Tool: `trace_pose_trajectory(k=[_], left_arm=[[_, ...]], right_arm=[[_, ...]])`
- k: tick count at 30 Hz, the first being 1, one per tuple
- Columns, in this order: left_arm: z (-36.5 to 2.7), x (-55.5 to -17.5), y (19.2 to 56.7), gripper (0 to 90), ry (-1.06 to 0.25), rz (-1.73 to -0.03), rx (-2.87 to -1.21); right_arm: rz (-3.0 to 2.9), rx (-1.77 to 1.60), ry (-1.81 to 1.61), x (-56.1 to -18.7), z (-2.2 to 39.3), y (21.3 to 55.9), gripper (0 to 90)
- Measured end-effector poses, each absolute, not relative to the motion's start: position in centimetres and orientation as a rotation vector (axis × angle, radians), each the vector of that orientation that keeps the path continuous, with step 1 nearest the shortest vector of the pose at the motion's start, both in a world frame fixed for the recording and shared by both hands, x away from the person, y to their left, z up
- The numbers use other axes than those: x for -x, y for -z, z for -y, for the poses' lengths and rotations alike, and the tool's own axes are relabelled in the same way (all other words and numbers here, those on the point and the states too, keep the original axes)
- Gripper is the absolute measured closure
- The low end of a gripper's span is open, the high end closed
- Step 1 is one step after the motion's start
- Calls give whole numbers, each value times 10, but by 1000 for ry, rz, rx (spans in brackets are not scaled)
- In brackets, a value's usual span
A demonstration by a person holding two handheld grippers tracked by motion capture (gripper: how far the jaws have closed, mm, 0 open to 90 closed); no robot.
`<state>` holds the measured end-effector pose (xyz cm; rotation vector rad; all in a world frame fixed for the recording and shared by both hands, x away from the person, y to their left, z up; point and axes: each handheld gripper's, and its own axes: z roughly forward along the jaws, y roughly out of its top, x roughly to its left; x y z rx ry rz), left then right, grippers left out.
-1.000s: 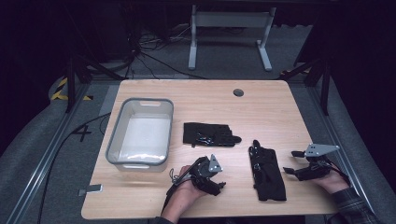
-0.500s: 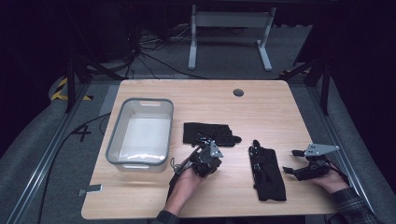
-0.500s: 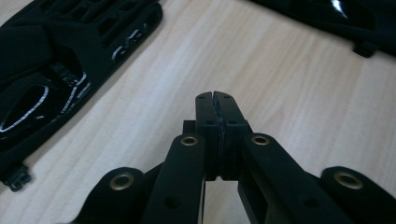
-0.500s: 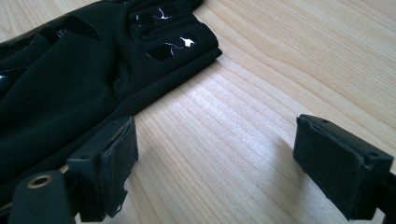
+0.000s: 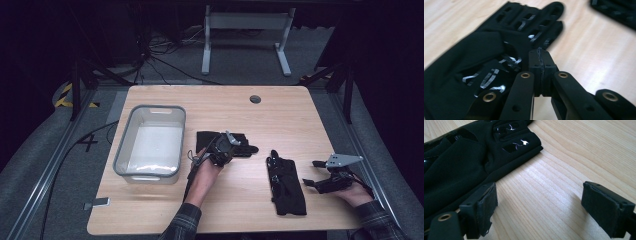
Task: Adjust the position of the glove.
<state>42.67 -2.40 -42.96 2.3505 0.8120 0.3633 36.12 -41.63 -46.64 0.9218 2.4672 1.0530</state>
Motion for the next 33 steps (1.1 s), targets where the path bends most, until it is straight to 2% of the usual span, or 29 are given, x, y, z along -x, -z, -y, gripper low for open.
trace_pose_trajectory(k=[12,33], left_arm=[[27,-440,446,899,-354,-859,-2393],[65,-434,448,898,-260,-769,-2369]], right_arm=[[-2468,-920,-1054,-361,416,466,142],[-2468,-920,-1054,-361,416,466,142]])
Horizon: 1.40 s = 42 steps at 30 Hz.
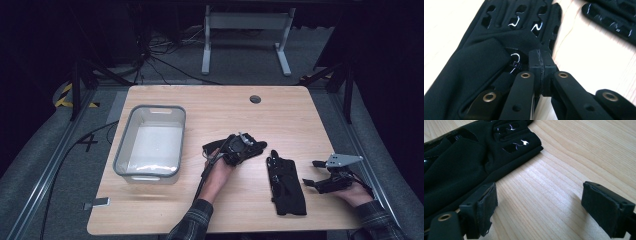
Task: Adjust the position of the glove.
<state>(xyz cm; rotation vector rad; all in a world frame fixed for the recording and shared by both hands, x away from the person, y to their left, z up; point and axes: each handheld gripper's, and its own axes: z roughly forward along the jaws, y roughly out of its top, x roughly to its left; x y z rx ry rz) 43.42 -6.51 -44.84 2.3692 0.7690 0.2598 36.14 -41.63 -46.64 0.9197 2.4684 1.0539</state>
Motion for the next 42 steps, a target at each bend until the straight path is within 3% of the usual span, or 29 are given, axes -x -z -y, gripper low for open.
trace_pose_trajectory(k=[8,18,26,42], left_arm=[[67,-436,441,898,-250,-754,-2342],[46,-464,417,898,-332,-832,-2283],[32,-477,435,898,-341,-923,-2339],[27,-450,445,898,-292,-932,-2406]], right_arm=[[-2468,-919,-1055,-361,416,466,142],[-2468,-920,-1054,-362,416,466,142],[-2469,-919,-1054,-362,416,466,142],[-2468,-918,-1054,-362,416,466,142]])
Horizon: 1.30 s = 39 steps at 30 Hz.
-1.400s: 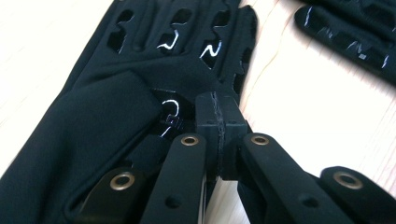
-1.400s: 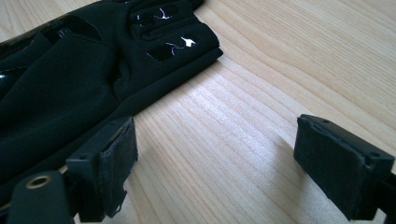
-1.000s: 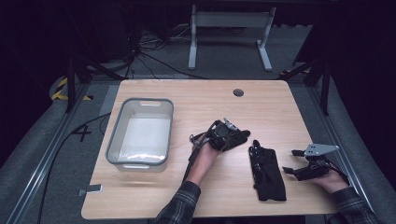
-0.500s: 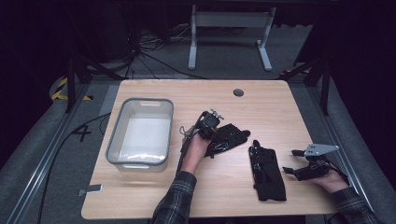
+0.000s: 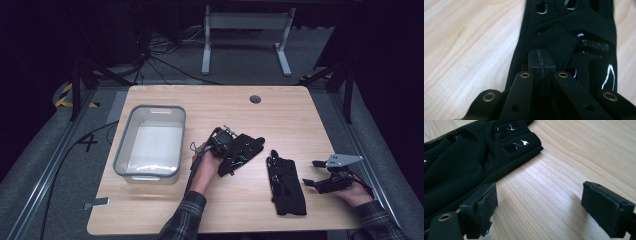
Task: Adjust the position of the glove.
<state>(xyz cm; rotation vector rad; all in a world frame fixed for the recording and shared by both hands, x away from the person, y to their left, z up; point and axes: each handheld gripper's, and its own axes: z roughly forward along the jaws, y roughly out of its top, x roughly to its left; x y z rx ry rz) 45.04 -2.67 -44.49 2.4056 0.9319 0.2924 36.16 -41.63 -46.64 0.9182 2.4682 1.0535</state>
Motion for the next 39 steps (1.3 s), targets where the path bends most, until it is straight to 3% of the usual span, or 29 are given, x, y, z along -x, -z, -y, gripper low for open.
trace_pose_trajectory(k=[30,35,39], left_arm=[[19,-360,449,898,-114,-744,-2426],[21,-356,449,898,-107,-715,-2435],[25,-353,449,898,-95,-689,-2444]], right_arm=[[-2469,-917,-1054,-362,416,466,147],[-2485,-886,-1047,-360,413,463,184],[-2485,-826,-1185,-354,409,451,377]])
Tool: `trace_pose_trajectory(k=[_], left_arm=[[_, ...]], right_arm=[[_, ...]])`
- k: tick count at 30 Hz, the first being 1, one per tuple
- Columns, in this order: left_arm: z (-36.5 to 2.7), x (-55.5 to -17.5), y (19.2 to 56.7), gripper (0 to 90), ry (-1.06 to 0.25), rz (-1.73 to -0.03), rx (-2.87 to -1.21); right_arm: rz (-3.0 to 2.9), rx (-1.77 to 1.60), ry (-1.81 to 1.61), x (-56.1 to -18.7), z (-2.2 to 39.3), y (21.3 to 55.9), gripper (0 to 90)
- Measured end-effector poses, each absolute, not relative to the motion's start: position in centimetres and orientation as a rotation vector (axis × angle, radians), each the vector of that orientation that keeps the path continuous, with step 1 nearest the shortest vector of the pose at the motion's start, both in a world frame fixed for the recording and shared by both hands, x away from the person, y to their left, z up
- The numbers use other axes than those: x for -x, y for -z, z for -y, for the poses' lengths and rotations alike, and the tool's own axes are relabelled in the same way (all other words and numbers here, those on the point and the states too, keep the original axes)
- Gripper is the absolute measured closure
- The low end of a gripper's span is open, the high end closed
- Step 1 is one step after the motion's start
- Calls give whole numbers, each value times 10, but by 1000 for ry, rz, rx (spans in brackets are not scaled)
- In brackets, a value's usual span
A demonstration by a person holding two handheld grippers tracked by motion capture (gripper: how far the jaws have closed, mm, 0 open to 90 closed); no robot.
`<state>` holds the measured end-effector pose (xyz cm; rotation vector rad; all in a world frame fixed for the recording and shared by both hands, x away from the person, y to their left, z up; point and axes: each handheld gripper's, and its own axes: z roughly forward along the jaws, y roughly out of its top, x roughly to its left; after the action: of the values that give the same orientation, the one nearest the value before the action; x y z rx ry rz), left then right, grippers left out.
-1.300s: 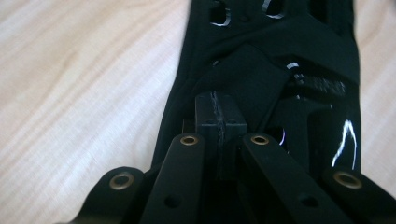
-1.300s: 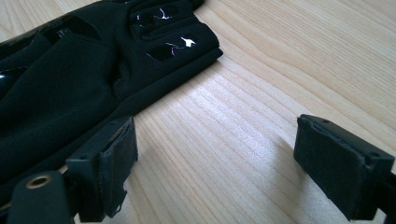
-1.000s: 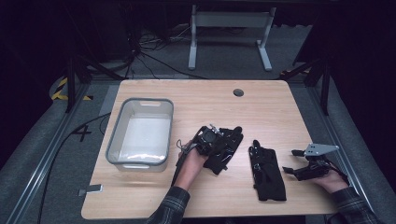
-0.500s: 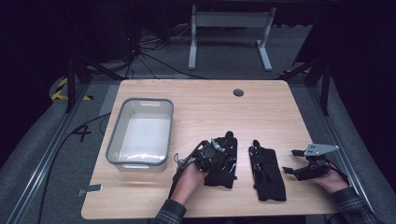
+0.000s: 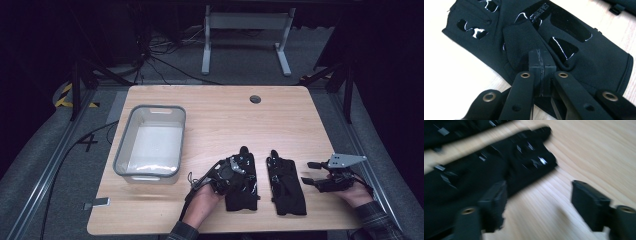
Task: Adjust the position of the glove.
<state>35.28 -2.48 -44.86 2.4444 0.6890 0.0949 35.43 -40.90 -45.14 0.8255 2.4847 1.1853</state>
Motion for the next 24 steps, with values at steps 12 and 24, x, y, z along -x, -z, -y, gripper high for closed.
trace_pose_trajectory(k=[12,24], left_arm=[[26,-352,449,898,-73,-661,-2442],[25,-353,450,899,-63,-653,-2435]], right_arm=[[-2677,-655,-1176,-351,370,454,858],[-2678,-647,-1137,-362,350,457,898]])
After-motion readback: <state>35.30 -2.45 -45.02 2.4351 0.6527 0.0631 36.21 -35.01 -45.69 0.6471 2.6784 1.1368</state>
